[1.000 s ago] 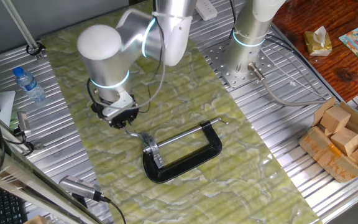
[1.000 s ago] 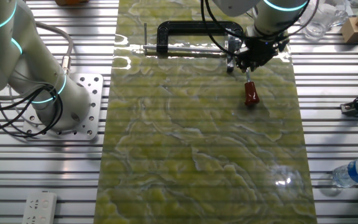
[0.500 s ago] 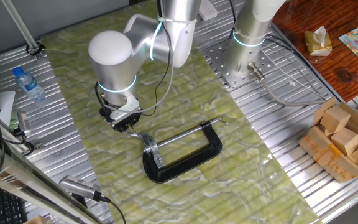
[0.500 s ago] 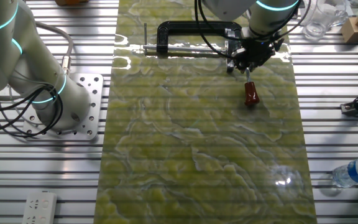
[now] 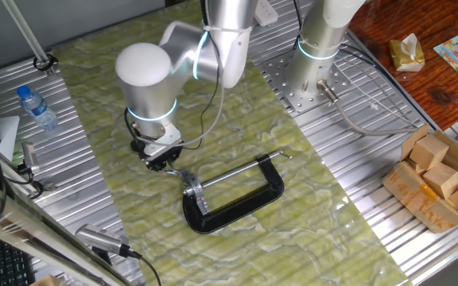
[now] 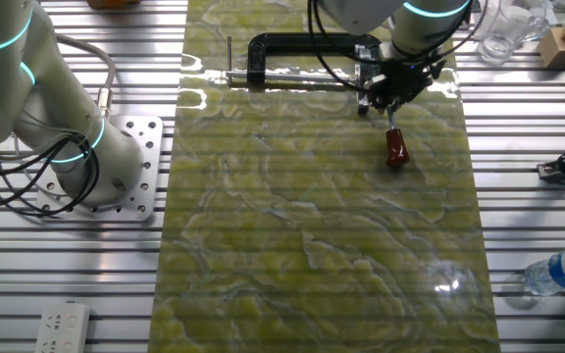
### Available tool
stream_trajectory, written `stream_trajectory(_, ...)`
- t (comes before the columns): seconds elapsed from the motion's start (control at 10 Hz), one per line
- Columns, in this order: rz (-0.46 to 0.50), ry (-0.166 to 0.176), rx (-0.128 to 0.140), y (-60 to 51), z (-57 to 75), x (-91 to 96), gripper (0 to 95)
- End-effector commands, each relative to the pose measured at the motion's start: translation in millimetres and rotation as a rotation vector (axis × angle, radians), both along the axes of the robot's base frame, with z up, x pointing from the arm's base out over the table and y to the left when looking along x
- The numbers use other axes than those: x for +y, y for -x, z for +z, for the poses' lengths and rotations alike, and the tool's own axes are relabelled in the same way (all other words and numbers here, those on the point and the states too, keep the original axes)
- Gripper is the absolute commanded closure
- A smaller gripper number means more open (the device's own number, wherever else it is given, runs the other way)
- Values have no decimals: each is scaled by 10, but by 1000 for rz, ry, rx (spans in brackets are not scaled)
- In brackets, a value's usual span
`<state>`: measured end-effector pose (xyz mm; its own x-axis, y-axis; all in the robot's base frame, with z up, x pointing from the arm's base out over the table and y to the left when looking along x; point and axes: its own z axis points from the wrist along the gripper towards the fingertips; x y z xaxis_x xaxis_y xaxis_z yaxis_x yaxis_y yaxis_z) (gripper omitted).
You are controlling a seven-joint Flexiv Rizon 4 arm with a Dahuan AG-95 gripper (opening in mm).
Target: Pull up the lever
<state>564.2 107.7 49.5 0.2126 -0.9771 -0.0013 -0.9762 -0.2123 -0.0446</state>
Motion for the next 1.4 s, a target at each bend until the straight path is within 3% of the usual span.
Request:
stream_trajectory(0.1,5,-4,-7,-14,-37,7,760)
stream_trajectory(0.9,-8,-16,-30,-15,-70,7,760)
stream_trajectory(1.4,-12,-55,-31,-19,-71,-7,760)
